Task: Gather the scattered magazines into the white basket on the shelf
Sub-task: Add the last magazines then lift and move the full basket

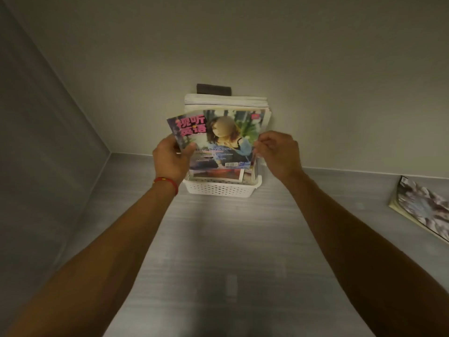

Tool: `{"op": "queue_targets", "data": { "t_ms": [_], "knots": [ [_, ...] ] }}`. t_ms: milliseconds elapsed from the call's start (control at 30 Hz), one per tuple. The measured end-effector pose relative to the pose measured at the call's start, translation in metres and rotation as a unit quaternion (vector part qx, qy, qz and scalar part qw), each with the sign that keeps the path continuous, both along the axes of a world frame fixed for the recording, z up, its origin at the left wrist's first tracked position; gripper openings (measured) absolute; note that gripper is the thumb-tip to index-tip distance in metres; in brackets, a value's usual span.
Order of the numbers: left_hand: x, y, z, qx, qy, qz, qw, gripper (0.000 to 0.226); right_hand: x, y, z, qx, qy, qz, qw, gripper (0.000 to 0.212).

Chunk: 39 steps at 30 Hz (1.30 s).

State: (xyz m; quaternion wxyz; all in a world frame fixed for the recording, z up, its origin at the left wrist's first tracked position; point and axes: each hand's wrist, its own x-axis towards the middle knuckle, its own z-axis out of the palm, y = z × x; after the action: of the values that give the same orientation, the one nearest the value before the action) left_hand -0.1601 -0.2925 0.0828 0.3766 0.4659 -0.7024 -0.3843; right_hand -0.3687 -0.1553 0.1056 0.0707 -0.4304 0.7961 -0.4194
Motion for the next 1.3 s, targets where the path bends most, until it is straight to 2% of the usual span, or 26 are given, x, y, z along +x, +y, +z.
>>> {"op": "queue_targets", "data": {
  "t_ms": [100,200,300,367,433,500,567,633,700,767,867,933,1000,1100,1200,1300],
  "knots": [
    [-0.008,-0.007,-0.021,0.002,-0.074,0.012,0.997,0.018,0.003,-0.013,-0.029,0.057,-0.016,-0.032,0.998,0.013],
    [-0.016,-0.011,-0.035,0.065,-0.060,0.018,0.996,0.018,0.006,-0.018,-0.051,0.059,-0.090,-0.080,0.991,0.014],
    [-0.020,-0.010,-0.047,0.085,-0.082,0.063,0.991,0.018,0.006,-0.024,-0.067,0.083,-0.141,-0.092,0.982,0.012],
    [-0.022,-0.010,-0.051,0.114,-0.060,0.076,0.989,0.018,0.007,-0.026,-0.071,0.077,-0.212,-0.101,0.969,0.012],
    [-0.024,-0.013,-0.052,0.140,-0.038,0.063,0.987,0.017,0.008,-0.025,-0.070,0.049,-0.290,-0.087,0.952,0.014],
    [-0.027,-0.018,-0.052,0.148,-0.037,0.036,0.988,0.014,0.008,-0.021,-0.067,0.026,-0.327,-0.057,0.943,0.015],
    [-0.030,-0.019,-0.053,0.173,-0.020,0.024,0.984,0.020,0.007,-0.011,-0.065,0.019,-0.336,-0.038,0.941,0.016],
    [-0.030,-0.015,-0.056,0.188,-0.019,0.042,0.981,0.036,0.001,0.006,-0.067,0.011,-0.332,-0.028,0.943,0.027],
    [-0.024,-0.001,-0.059,0.160,-0.033,0.087,0.983,0.052,-0.010,0.036,-0.076,0.005,-0.293,-0.033,0.956,0.029],
    [-0.020,0.026,-0.060,0.096,-0.034,0.121,0.987,0.051,-0.027,0.076,-0.092,0.010,-0.261,-0.055,0.964,0.025],
    [-0.031,0.094,-0.070,0.015,-0.054,0.048,0.997,0.043,-0.061,0.147,-0.117,0.031,-0.249,-0.117,0.961,0.024],
    [-0.050,0.145,-0.082,0.022,-0.090,-0.053,0.994,0.046,-0.088,0.198,-0.131,0.080,-0.202,-0.160,0.963,0.025],
    [-0.077,0.192,-0.094,0.033,-0.144,-0.184,0.972,0.053,-0.117,0.247,-0.139,0.130,-0.165,-0.211,0.955,0.028],
    [-0.129,0.253,-0.108,0.015,-0.277,-0.360,0.891,0.067,-0.162,0.312,-0.144,0.163,-0.153,-0.268,0.937,0.034],
    [-0.180,0.299,-0.119,-0.013,-0.394,-0.437,0.808,0.077,-0.212,0.361,-0.150,0.209,-0.111,-0.273,0.932,0.041],
    [-0.219,0.326,-0.129,-0.035,-0.445,-0.464,0.765,0.082,-0.263,0.395,-0.160,0.299,-0.081,-0.263,0.914,0.061]
  ]
}}
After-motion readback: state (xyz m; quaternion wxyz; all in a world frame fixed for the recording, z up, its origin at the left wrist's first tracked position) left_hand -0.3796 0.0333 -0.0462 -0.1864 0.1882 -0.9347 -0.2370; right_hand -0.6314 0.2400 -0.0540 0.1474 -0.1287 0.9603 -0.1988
